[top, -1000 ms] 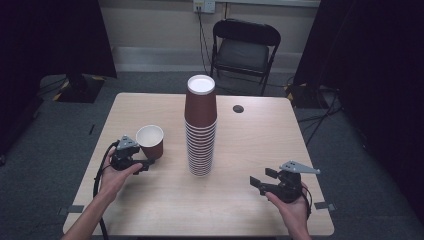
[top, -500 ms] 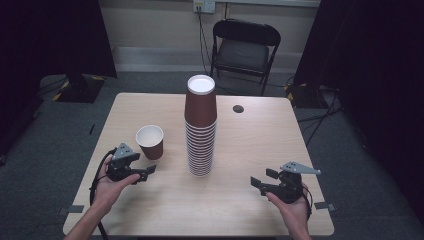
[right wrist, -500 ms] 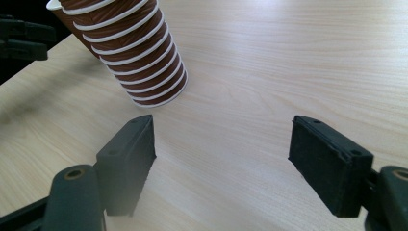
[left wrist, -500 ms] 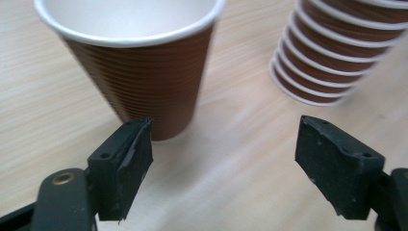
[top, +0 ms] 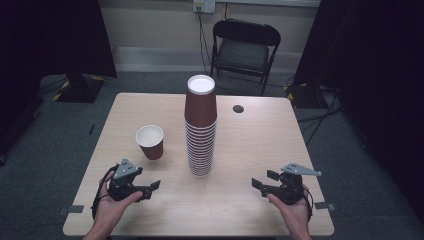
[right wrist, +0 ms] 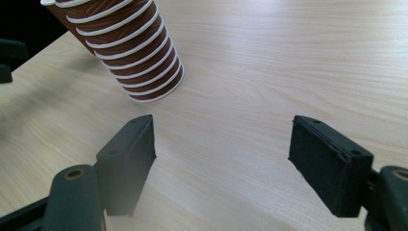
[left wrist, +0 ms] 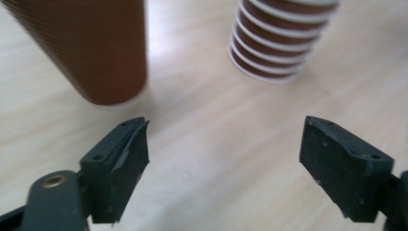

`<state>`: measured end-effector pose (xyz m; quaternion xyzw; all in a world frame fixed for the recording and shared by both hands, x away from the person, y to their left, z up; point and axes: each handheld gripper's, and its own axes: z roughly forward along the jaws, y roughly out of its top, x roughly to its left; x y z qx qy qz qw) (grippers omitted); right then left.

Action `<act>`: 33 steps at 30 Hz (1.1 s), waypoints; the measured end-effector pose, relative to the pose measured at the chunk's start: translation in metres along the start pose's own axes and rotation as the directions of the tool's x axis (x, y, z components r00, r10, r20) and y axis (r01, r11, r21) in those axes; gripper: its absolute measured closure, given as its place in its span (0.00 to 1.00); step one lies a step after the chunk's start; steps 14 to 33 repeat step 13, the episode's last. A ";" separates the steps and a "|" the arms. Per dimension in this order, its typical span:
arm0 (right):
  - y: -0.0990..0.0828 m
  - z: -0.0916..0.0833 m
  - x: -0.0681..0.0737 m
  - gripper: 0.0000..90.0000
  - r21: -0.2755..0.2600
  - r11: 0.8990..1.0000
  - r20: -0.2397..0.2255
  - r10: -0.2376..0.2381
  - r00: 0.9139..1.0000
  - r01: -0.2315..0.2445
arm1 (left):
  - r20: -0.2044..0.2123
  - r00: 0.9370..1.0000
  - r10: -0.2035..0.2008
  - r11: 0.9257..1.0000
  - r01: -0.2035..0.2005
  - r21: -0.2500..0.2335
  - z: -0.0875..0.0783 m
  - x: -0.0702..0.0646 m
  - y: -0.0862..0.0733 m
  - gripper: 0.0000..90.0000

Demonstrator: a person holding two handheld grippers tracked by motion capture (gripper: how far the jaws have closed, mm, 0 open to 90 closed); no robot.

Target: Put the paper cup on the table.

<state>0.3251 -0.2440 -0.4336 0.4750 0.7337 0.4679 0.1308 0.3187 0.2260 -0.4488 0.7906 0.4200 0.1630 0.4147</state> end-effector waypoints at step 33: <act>-0.008 0.004 -0.005 0.26 0.026 1.000 0.013 0.003 1.000 -0.003 | 0.069 0.993 0.100 0.995 -0.098 -0.037 -0.001 -0.011 -0.009 0.18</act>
